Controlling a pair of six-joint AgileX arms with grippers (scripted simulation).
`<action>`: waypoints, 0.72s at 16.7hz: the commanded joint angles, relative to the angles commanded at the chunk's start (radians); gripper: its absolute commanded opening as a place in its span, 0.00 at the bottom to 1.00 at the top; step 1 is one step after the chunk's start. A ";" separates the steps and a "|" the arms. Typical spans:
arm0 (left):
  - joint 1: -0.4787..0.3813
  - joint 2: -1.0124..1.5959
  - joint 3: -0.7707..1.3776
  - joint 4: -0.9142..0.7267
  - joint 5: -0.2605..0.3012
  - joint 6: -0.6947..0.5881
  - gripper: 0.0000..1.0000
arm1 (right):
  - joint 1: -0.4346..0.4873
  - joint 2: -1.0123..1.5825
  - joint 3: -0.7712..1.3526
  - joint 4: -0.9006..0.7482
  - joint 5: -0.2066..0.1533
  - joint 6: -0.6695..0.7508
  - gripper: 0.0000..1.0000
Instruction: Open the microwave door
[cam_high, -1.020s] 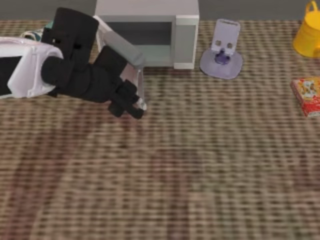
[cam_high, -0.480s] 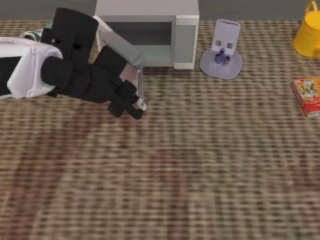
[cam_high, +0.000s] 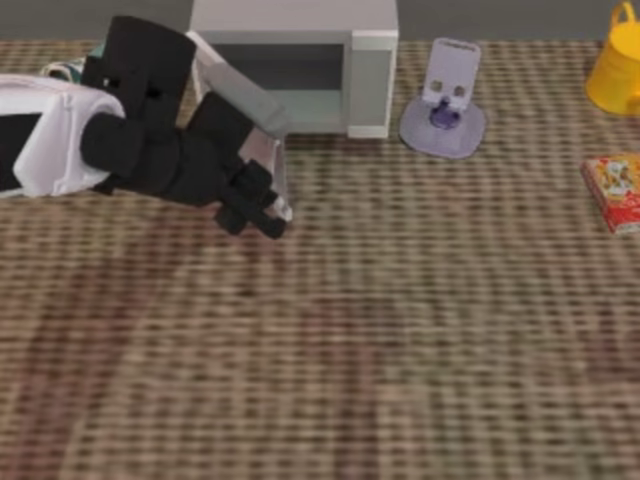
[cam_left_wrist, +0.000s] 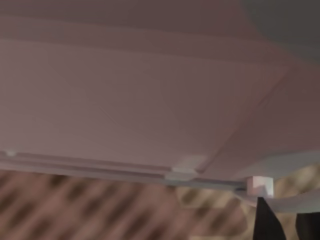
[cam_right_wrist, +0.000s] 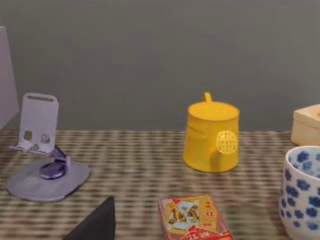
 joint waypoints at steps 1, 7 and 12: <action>0.000 0.000 0.000 0.000 0.000 0.000 0.00 | 0.000 0.000 0.000 0.000 0.000 0.000 1.00; -0.006 0.000 -0.004 -0.002 0.009 -0.002 0.00 | 0.000 0.000 0.000 0.000 0.000 0.000 1.00; 0.021 -0.006 -0.002 -0.019 0.039 0.052 0.00 | 0.000 0.000 0.000 0.000 0.000 0.000 1.00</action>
